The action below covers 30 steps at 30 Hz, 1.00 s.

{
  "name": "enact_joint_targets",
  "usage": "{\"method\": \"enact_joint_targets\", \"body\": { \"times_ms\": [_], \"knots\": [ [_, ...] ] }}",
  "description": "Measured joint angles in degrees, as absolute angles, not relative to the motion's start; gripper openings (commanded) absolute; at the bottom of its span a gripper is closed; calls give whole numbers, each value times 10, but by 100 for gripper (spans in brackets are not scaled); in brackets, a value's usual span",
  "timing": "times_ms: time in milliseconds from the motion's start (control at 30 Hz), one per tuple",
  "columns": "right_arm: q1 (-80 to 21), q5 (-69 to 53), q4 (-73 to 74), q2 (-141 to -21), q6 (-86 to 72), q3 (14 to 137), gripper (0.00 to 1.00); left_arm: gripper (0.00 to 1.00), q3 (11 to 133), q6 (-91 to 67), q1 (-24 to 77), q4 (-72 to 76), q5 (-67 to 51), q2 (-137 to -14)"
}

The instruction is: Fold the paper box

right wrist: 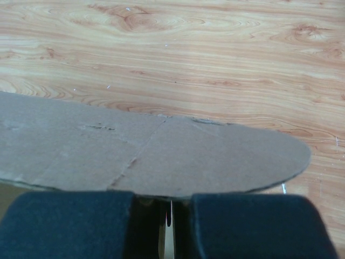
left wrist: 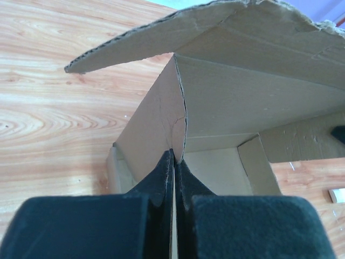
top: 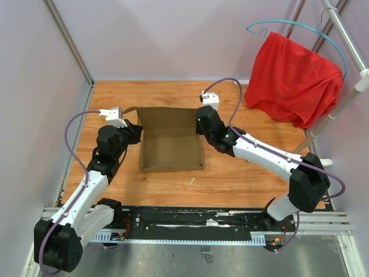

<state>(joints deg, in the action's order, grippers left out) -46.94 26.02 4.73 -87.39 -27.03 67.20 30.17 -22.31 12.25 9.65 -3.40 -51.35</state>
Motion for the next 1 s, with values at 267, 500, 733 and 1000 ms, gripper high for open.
{"method": "enact_joint_targets", "body": {
  "times_ms": [267, 500, 733, 1000],
  "knots": [
    [-507, 309, -5, -840, -294, 607, 2, 2, 274, -231, 125, 56, -31, -452],
    [-516, 315, -18, -829, -324, 580, 2, 2, 266, -241, 126, 33, -34, -429],
    [-525, 313, 20, -853, -342, 577, 3, 16, 256, -246, 130, 5, -44, -429],
    [-544, 359, 28, -841, -357, 531, 2, 39, 255, -258, 134, -28, -65, -399]
  ]
}}
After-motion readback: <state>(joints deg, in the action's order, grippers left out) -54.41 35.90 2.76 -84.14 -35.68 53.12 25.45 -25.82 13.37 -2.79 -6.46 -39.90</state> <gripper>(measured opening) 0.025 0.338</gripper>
